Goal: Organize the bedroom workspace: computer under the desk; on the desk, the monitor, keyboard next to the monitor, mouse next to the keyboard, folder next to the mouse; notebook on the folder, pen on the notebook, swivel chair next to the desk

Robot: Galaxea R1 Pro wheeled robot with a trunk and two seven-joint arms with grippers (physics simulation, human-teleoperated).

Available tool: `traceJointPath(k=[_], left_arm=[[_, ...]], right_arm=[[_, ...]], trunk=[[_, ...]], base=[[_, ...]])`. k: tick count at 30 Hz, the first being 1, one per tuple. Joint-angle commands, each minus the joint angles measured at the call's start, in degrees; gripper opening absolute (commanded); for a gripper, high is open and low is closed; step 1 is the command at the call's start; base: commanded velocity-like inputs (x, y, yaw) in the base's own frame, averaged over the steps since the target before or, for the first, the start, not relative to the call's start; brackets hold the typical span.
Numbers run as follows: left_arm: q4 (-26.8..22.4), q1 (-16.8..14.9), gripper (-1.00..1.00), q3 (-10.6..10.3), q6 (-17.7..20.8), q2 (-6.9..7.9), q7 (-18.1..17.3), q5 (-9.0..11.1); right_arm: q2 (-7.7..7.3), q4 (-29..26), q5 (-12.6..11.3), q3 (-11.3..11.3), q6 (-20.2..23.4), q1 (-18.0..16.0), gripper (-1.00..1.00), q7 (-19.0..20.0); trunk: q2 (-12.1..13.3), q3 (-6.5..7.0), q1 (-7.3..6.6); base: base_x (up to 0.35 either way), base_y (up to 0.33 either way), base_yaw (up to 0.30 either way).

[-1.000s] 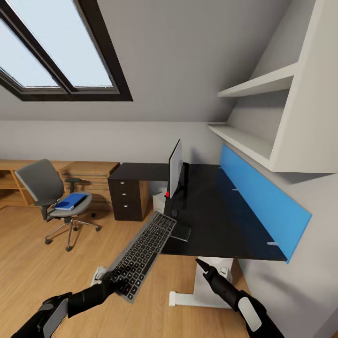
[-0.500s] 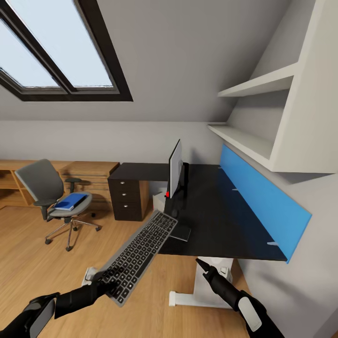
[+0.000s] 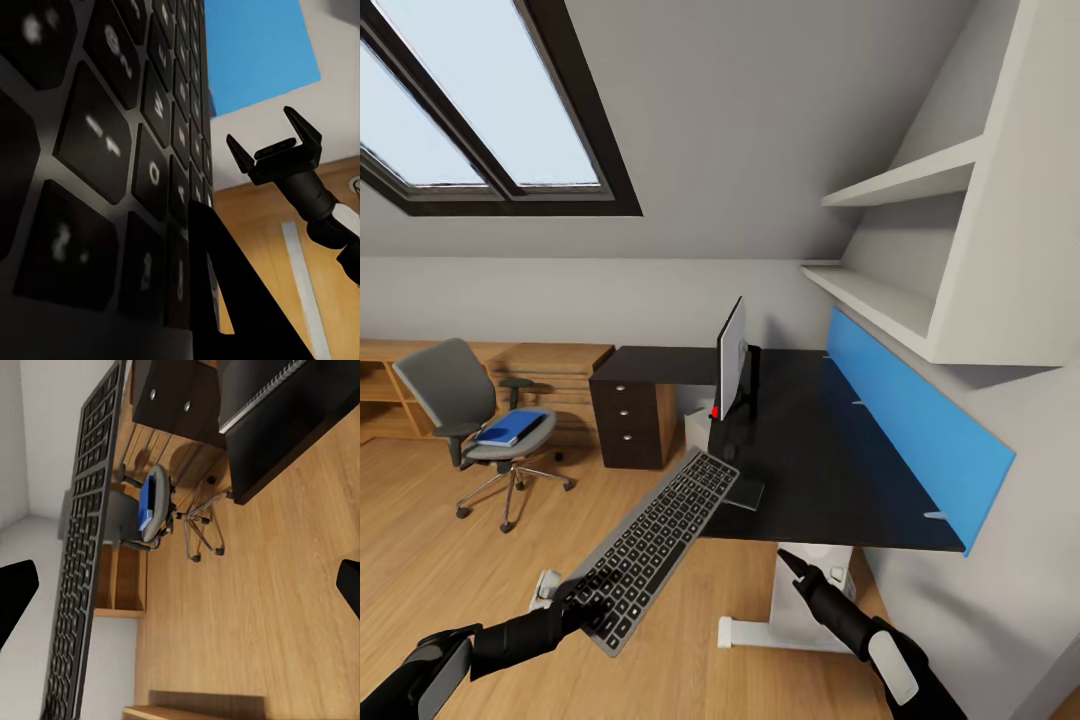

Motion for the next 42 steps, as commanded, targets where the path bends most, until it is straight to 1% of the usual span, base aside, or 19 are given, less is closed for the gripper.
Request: traceJointPath(k=[1,5,11,16,17,19,24,27,29,30,34,36,37,39,40,41,42], left_arm=[[0.02,-0.02,-1.00,-0.24,0.52,0.06,0.03,0.37],[0.04,-0.02,-1.00,-0.16,0.57,0.11,0.02,-0.44],[0.05,-0.02,-1.00,-0.12,0.59,0.36,0.01,-0.82],[0.05,-0.02,-1.00,-0.11,0.59,0.64,0.01,-0.94],[0.05,-0.02,-1.00,-0.11,0.59,0.72,0.01,-0.96],[0.05,-0.02,-1.00,-0.14,0.59,1.00,0.01,-1.08],[0.05,-0.02,-1.00,-0.18,0.59,1.95,0.01,-2.07],[0.05,-0.02,-1.00,-0.19,0.59,2.52,0.01,-3.27],[0.05,-0.02,-1.00,-0.21,0.59,2.99,0.01,-3.91],[0.00,-0.02,-1.00,-0.25,0.56,3.17,0.01,-4.22],[-0.08,-0.02,-1.00,-0.71,0.49,3.43,-0.05,-5.47],[-0.15,-0.02,-1.00,-1.13,0.40,3.51,-0.09,-6.89],[-0.21,-0.02,-1.00,-1.30,0.34,3.53,-0.15,-8.07],[-0.24,-0.02,-1.00,-1.41,0.32,3.55,-0.18,-9.38],[-0.26,-0.02,-1.00,-1.48,0.32,3.56,-0.21,-10.78],[-0.27,-0.02,-1.00,-1.52,0.32,3.57,-0.22,-11.48],[-0.28,-0.02,-1.00,-1.58,0.32,3.54,-0.23,-12.69]], right_arm=[[0.06,-0.04,-0.28,-0.31,0.50,-0.03,1.00,0.07],[-0.14,-0.38,-0.28,-0.31,0.58,-0.03,1.00,-0.03],[-1.24,-0.72,-0.35,-0.31,1.57,-0.03,1.00,-0.07],[-2.80,-1.29,-0.12,-0.19,6.05,-0.08,1.00,-0.14],[-3.16,-1.93,-0.07,-0.14,7.59,-0.09,1.00,-0.15],[-3.51,-3.25,0.00,-0.05,9.29,-0.10,1.00,-0.16],[-3.84,-4.83,0.11,-0.02,10.62,-0.11,1.00,-0.15],[-4.04,-5.21,0.14,-0.13,10.77,-0.11,1.00,-0.14],[-4.61,-5.34,0.15,-0.17,10.81,-0.11,1.00,-0.33],[-5.15,-5.39,0.16,-0.19,10.82,-0.11,1.00,-0.73],[-6.16,-5.93,0.10,-0.21,11.04,-0.11,1.00,-1.93],[-6.62,-7.26,0.18,-0.20,11.00,-0.11,1.00,-2.44],[-6.96,-8.39,0.33,-0.16,10.98,-0.11,1.00,-2.91],[-7.40,-9.50,0.58,-0.08,10.96,-0.11,1.00,-3.48],[-7.98,-10.54,0.99,0.03,10.99,-0.11,1.00,-3.98],[-8.31,-10.99,1.30,0.12,10.99,-0.11,1.00,-4.17],[-8.97,-11.71,2.20,0.35,11.01,-0.11,1.00,-4.44]], trunk=[[-0.04,-0.02,0.02],[-0.04,-0.02,0.02],[-0.04,-0.02,0.02],[-0.04,-0.02,0.02],[-0.04,-0.02,0.02],[-0.04,-0.02,0.02],[-0.04,-0.02,0.02],[-0.04,-0.02,0.02],[-0.04,-0.02,0.02],[-0.04,-0.02,0.02],[-0.04,-0.02,0.02],[-0.04,-0.02,0.02],[-0.04,-0.02,0.02],[-0.04,-0.02,0.02],[-0.04,-0.02,0.02],[-0.04,-0.02,0.02],[-0.04,-0.02,0.02]], base=[[-0.006,-0.004,0.000],[-0.003,-0.002,0.000],[0.000,0.000,0.000],[0.000,0.000,0.000],[0.000,0.000,0.000],[0.000,0.000,0.000],[0.000,0.000,0.000],[0.000,0.000,0.000],[0.000,0.000,0.000],[0.000,0.000,0.000],[0.000,0.000,0.000],[0.000,0.000,0.000],[0.000,0.000,0.000],[0.000,0.000,0.000],[0.000,0.000,0.000],[0.000,0.000,0.000],[0.000,0.000,0.000]])
